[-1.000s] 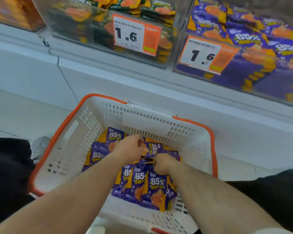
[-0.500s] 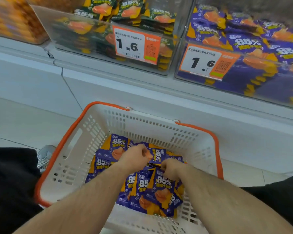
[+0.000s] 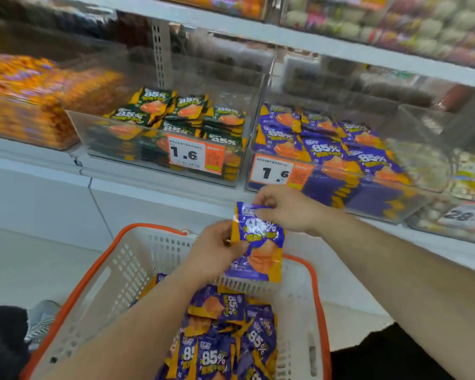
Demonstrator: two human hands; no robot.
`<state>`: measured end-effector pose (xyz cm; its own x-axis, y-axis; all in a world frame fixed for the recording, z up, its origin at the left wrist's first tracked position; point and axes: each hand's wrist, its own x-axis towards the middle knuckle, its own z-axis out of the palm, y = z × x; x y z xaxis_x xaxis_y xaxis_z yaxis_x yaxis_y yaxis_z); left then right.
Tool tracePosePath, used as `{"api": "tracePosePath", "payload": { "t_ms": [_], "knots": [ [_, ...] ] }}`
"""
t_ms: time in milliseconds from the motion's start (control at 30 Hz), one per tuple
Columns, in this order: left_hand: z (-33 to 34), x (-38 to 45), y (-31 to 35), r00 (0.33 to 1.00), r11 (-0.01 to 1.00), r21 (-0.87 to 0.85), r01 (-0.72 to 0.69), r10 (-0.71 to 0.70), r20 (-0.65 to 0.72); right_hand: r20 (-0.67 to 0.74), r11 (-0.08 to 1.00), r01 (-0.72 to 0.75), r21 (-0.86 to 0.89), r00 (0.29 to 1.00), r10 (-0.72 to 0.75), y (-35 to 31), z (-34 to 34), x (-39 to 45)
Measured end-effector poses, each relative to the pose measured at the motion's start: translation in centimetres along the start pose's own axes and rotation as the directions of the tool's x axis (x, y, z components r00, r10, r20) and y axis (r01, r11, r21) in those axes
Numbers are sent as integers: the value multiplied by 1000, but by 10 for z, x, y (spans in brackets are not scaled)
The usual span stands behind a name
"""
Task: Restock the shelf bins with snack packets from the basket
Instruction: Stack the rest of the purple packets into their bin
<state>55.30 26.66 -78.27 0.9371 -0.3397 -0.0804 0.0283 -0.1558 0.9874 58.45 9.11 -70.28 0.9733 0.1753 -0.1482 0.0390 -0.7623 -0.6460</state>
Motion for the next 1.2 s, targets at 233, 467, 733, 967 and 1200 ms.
{"api": "tracePosePath", "payload": {
  "t_ms": [233, 467, 733, 967, 1200],
  "knots": [
    [5, 7, 92, 971, 934, -282, -220, 183, -152, -543, 919, 176, 352, 838, 48, -29, -42, -54],
    [32, 45, 151, 962, 930, -248, -270, 250, -109, -674, 744, 294, 600, 687, 272, -32, -57, -68],
    [51, 109, 171, 876, 704, 556, -442, 473, 96, -589, 569, 244, 786, 578, 565, -3, -128, -41],
    [52, 133, 158, 953, 275, 947, -164, 290, 81, -650, 759, 28, 650, 537, 538, 41, -192, -4],
    [53, 134, 152, 934, 219, 966, -140, 354, 55, -699, 810, -326, 486, 412, 585, 88, -204, 58]
  ]
}}
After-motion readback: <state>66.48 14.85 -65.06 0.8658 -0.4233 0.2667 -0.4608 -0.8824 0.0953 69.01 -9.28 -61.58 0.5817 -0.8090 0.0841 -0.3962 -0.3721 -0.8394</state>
